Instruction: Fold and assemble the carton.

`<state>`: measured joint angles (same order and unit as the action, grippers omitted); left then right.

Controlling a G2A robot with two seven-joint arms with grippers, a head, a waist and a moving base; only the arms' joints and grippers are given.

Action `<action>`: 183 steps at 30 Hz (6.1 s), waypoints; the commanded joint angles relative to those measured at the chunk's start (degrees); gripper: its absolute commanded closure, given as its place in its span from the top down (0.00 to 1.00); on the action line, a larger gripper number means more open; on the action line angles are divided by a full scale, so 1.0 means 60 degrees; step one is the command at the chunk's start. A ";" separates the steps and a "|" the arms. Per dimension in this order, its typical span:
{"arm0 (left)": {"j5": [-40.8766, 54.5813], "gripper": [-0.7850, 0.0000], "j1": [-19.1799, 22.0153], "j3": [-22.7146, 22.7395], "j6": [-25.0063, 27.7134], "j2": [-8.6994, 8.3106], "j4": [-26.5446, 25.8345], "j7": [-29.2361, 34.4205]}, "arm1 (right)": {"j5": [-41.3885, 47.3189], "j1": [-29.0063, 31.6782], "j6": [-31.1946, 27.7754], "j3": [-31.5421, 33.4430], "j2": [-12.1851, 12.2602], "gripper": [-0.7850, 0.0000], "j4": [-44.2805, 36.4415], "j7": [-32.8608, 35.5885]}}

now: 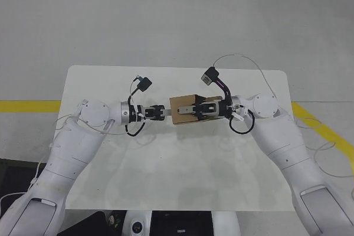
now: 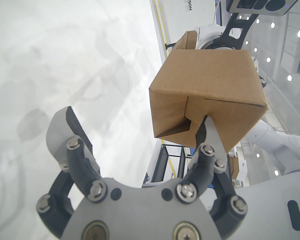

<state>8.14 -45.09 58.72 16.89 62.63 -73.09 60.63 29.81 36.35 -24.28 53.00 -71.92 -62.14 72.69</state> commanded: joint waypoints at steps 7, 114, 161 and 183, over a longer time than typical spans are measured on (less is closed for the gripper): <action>0.0069 1.00 0.0109 -0.0082 0.0066 0.0041 0.0167 0.0016 | -0.0012 -0.0002 -0.0004 0.0008 -0.0025 0.00 0.0069 0.0039; -1.3836 1.00 -0.0912 -0.0613 0.5435 -0.0544 -0.0926 -0.9392 | -0.0101 0.0559 0.1295 -0.0591 -0.0690 1.00 0.1574 -0.0839; -1.3101 1.00 -0.1218 -0.0373 0.5850 -0.0491 -0.0917 -0.8956 | 0.0751 -0.0201 0.0101 -0.1008 -0.1691 1.00 0.3883 -0.0424; -1.3566 1.00 -0.1030 -0.0457 0.5463 -0.0391 -0.0736 -0.9271 | -0.1647 0.1004 0.2300 0.1293 -0.0251 1.00 0.0399 0.0318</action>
<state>-73.36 -51.33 56.09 49.68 60.23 -77.54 5.03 20.61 41.74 -11.14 59.88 -73.87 -58.37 74.38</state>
